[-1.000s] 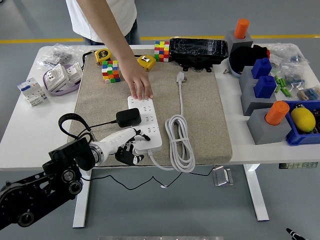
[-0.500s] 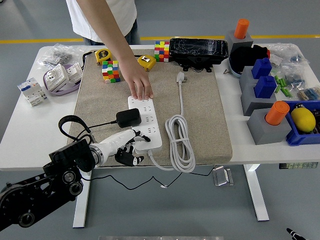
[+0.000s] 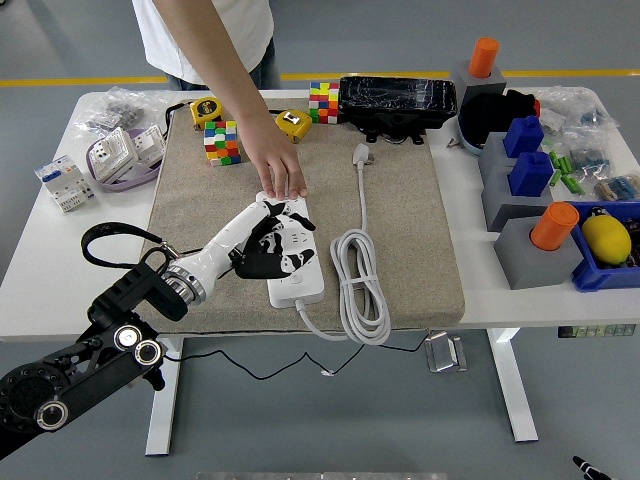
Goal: Put the plug near the board,insert it into the board,press the button,pull the plug out
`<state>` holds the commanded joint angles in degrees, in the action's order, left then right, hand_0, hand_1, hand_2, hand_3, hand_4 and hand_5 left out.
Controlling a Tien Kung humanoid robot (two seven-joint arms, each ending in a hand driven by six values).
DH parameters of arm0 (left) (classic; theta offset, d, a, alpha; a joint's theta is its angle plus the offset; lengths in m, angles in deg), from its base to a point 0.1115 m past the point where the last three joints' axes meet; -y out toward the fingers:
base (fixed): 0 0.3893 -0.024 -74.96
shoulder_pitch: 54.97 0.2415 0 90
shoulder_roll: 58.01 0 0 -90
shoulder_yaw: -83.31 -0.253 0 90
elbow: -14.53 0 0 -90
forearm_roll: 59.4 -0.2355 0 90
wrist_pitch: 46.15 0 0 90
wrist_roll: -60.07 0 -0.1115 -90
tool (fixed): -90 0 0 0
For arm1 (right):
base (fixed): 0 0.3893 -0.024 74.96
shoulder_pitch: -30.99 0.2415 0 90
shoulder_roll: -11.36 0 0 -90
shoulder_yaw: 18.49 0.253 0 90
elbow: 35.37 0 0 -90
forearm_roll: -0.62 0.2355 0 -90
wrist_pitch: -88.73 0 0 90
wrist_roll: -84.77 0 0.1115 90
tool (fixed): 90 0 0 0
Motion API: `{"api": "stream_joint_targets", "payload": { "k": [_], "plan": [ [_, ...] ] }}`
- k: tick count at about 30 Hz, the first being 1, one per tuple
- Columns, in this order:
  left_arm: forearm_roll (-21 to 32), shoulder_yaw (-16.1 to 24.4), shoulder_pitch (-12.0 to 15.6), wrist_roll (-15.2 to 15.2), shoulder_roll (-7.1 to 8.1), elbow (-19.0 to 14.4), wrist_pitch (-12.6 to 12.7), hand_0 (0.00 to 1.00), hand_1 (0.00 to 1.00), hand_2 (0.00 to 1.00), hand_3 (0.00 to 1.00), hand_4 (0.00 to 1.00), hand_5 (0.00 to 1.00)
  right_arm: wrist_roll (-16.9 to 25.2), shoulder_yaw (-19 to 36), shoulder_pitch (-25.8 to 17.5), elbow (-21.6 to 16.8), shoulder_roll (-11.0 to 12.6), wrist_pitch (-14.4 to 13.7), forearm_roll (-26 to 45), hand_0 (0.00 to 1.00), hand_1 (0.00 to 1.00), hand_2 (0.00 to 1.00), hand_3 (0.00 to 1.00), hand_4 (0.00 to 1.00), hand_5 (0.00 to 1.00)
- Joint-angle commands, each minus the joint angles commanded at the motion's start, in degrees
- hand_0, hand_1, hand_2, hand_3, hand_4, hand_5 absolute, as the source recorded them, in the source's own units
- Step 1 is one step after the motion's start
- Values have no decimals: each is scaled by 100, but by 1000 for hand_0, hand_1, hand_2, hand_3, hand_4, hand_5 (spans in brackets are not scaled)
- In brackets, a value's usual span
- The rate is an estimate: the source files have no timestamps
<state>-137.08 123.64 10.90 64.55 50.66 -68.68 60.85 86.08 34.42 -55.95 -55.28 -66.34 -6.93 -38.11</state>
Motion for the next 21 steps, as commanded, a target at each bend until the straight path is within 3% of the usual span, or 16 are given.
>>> {"api": "stream_joint_targets", "payload": {
  "k": [3,4,9,10,14,15,16,21],
  "plan": [
    [-360,0,-72,-14,-49,203,131,234,253,333,499,814,224,1,-13,0,0,0,1,6,610,638,643,551,950,482],
    [-463,-4,-104,-30,-67,278,166,359,480,496,512,851,247,1,-19,1,-2,1,0,7,610,638,643,552,950,483],
    [-1068,-51,-280,-92,-193,749,330,359,480,496,512,851,247,3,-50,18,-3,7,2,22,610,638,643,552,950,483],
    [-1227,-77,-320,-86,-217,858,356,675,702,672,632,970,307,3,-50,22,-2,8,2,24,610,638,643,552,951,483],
    [-1740,-162,-436,-23,-287,1176,328,675,702,672,632,970,307,1,-59,21,2,12,2,29,610,638,643,552,951,483],
    [-1800,-185,-464,-45,-306,1265,332,675,702,672,632,970,307,1,-62,21,3,14,2,32,610,638,643,552,951,483],
    [-1869,-204,-481,-79,-322,1340,361,683,717,699,697,998,288,0,-66,20,2,17,3,33,610,638,643,552,951,482],
    [-2036,-282,-544,-111,-383,1652,470,683,717,699,697,998,288,0,-94,13,2,28,4,40,610,638,643,552,951,482]
  ]
}}
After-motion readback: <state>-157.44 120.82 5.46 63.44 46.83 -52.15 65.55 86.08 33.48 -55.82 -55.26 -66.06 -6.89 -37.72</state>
